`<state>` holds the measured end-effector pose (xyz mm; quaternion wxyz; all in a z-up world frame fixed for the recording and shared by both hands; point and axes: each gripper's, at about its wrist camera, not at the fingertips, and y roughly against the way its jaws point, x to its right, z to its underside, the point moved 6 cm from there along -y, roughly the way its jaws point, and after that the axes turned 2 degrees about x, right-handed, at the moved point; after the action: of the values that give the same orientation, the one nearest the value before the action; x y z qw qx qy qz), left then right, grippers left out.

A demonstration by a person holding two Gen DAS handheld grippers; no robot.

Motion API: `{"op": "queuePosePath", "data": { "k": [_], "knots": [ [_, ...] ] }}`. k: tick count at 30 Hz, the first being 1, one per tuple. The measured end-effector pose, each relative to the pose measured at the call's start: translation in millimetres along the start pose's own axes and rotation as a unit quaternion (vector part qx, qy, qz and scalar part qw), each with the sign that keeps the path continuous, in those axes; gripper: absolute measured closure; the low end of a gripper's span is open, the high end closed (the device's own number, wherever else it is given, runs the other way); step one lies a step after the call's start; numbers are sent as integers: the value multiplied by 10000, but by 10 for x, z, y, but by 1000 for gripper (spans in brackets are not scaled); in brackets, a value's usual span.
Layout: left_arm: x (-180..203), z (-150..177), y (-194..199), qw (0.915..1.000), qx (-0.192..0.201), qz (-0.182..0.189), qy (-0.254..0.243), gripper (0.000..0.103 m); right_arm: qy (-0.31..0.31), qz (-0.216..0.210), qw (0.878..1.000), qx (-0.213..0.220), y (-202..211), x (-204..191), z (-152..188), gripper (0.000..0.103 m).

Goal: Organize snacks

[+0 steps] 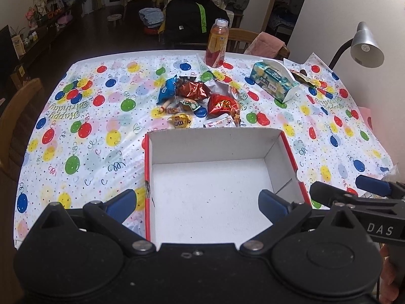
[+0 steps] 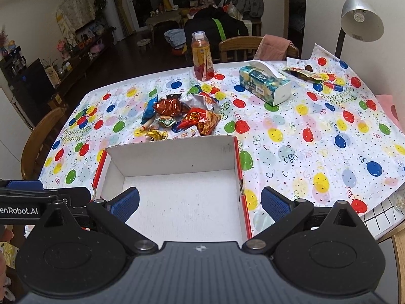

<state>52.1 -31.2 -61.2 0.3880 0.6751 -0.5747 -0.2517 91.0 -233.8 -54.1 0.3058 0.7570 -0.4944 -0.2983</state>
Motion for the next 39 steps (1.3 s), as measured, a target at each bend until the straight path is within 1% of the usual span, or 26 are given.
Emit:
{"op": "queuePosePath", "data": {
  "k": [39],
  "knots": [
    [56, -35, -21, 10000, 14, 58, 6, 0, -16, 73, 10000, -13, -41, -25, -17, 0]
  ]
}}
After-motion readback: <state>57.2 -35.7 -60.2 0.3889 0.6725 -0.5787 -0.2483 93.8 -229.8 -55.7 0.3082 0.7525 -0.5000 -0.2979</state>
